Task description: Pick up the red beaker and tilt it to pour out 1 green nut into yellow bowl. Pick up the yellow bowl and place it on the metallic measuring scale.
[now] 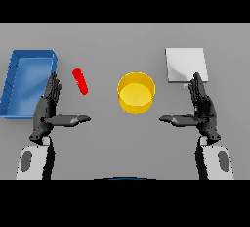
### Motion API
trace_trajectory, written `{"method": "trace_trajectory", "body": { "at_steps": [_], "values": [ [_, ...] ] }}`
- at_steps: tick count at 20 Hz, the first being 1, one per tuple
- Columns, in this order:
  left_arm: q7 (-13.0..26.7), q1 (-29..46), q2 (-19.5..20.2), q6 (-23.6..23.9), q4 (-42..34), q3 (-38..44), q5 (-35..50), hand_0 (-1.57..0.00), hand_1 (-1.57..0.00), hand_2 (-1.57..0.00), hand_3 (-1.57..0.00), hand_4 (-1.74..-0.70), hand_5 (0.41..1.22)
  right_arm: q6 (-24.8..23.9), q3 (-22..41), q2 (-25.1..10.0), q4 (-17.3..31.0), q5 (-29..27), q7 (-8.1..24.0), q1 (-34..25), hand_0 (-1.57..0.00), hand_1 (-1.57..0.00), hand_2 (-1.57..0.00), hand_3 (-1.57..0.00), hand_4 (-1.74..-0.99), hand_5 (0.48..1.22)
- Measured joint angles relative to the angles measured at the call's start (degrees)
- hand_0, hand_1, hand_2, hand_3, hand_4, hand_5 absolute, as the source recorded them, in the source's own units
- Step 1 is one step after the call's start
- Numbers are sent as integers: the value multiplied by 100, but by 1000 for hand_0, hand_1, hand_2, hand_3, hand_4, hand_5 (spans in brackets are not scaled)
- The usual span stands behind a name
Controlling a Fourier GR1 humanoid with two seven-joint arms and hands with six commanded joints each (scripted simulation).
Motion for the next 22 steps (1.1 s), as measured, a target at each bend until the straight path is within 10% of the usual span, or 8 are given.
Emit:
{"method": "trace_trajectory", "body": {
  "at_steps": [6,8,11,22],
  "values": [
    [-2,28,14,0,-41,4,13,1,1,1,1,-1204,652,51,-73,-72,40,-75,-35,-21,1,1,1,1,-1245,681],
    [-107,369,262,-48,-446,-330,-461,1,1,1,1,-1212,650,-131,346,-418,-372,878,-695,361,1,1,1,1,-1239,679],
    [198,547,376,-72,-860,-520,-654,1,1,1,1,-1224,660,-255,580,-536,-643,1388,-552,505,1,1,1,1,-1235,678],
    [293,-310,337,-184,183,-509,-788,1,1,1,1,-1379,739,-16,547,-482,-780,1025,-641,608,1,1,1,1,-1308,679]
  ]
}}
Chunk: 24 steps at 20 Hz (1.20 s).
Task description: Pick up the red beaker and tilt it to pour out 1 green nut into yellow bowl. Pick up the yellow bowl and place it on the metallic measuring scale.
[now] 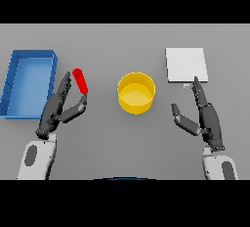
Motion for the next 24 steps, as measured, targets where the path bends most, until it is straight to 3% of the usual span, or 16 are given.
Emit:
{"method": "trace_trajectory", "body": {
  "at_steps": [5,7,17,21,23,24],
  "values": [
    [-24,-781,-32,152,1108,264,-78,1,1,1,1,-1352,720,5,-39,4,-56,-67,-37,33,1,1,1,1,-1337,687],
    [-150,-989,-81,168,1513,358,-48,1,1,1,1,-1339,717,-4,-54,-1,-26,-68,156,-26,1,1,1,1,-1341,689],
    [-368,-2013,-51,181,2644,648,-13,1,1,1,1,-1318,708,40,-76,16,-17,-141,43,56,1,1,1,1,-1320,683],
    [-703,-2209,-58,111,2986,687,-12,1,1,1,1,-1363,735,27,-102,-15,-52,-149,124,-35,1,1,1,1,-1298,682],
    [-767,-2287,-100,174,3036,758,41,-81,-84,-122,-75,-1416,770,23,-96,-43,-58,-106,111,25,1,1,1,1,-1291,684],
    [-741,-2346,-190,233,3120,782,63,-253,-276,-307,-220,-1444,795,14,-117,-73,-82,-104,137,-5,1,1,1,1,-1289,684]
  ]
}}
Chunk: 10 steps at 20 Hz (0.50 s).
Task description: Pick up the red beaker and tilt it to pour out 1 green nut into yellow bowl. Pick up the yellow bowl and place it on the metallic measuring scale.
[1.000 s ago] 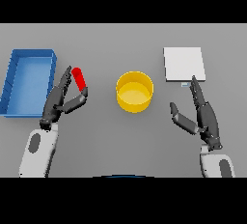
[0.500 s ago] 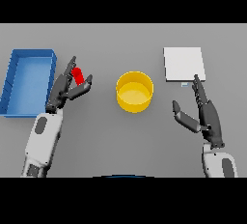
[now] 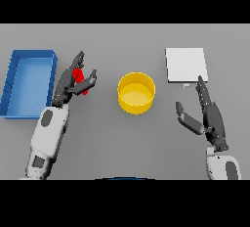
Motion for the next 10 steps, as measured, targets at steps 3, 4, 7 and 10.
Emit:
{"method": "trace_trajectory", "body": {
  "at_steps": [3,4,7,10],
  "values": [
    [52,-72,-170,334,133,59,-57,-859,-875,-886,-879,-1439,1003,-1,25,58,64,-1,-31,-32,1,1,1,1,-1283,683],
    [-1,-108,-141,444,238,43,-168,-1001,-1014,-1023,-1018,-1440,1047,-4,26,57,38,-1,-14,-11,1,1,1,1,-1287,684],
    [-213,-128,-195,491,264,64,-271,-1279,-1286,-1290,-1288,-1447,1132,7,36,71,58,-4,-51,15,1,1,1,1,-1293,682],
    [-394,-49,-212,553,184,82,-276,-1422,-1425,-1427,-1426,-1591,1123,32,-4,76,151,-73,-19,-63,1,1,1,1,-1296,682]
  ]
}}
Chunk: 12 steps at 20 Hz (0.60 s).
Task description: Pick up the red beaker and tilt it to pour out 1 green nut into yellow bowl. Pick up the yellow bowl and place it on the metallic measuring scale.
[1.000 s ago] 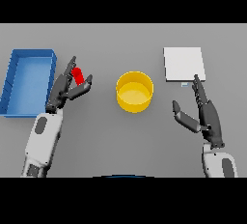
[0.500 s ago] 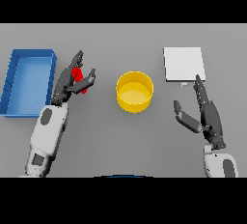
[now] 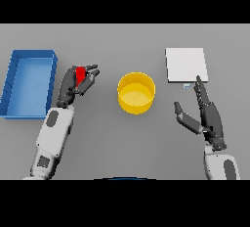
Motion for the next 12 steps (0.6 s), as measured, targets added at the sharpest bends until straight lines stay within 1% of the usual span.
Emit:
{"method": "trace_trajectory", "body": {
  "at_steps": [1,2,3,5,6,7,8,9,10,12],
  "values": [
    [-47,-15,-20,9,-17,-9,58,-1452,-1454,-1456,-1455,-1621,1117,-5,63,8,-3,87,-95,29,1,1,1,1,-1288,679],
    [2,-116,21,1,-71,4,122,-1475,-1478,-1479,-1478,-1645,1112,-1,58,-18,12,103,-107,-30,1,1,1,1,-1281,676],
    [-43,-108,43,36,-74,-4,141,-1495,-1496,-1497,-1497,-1664,1108,13,79,-29,-14,122,-161,-8,1,1,1,1,-1274,674],
    [-146,-42,71,58,-259,-107,149,-1522,-1523,-1524,-1523,-1692,1100,-37,96,-27,-17,196,-99,-18,1,1,1,1,-1254,667],
    [-89,-67,113,115,-377,-128,146,-1532,-1533,-1533,-1533,-1702,1098,-48,66,-35,43,188,-17,-78,1,1,1,1,-1258,669],
    [-52,-127,122,164,-480,-179,126,-1540,-1540,-1541,-1541,-1709,1097,-36,120,-3,33,220,-101,-70,1,1,1,1,-1255,672],
    [-17,-101,202,171,-635,-230,111,-1546,-1546,-1547,-1547,-1716,1097,-49,83,-25,56,204,-114,-125,1,1,1,1,-1250,672],
    [79,-141,218,215,-765,-342,25,-1551,-1551,-1552,-1552,-1721,1101,-82,105,-16,93,275,-142,-101,1,1,1,1,-1245,673],
    [256,-274,326,213,-841,-445,-94,-1555,-1555,-1556,-1555,-1725,1107,-117,113,-2,85,311,-219,-64,1,1,1,1,-1249,679],
    [617,-350,565,80,-1055,-880,-506,-1561,-1561,-1561,-1561,-1731,1119,-115,147,-53,-11,385,-225,-2,1,1,1,1,-1245,688]
  ]
}}
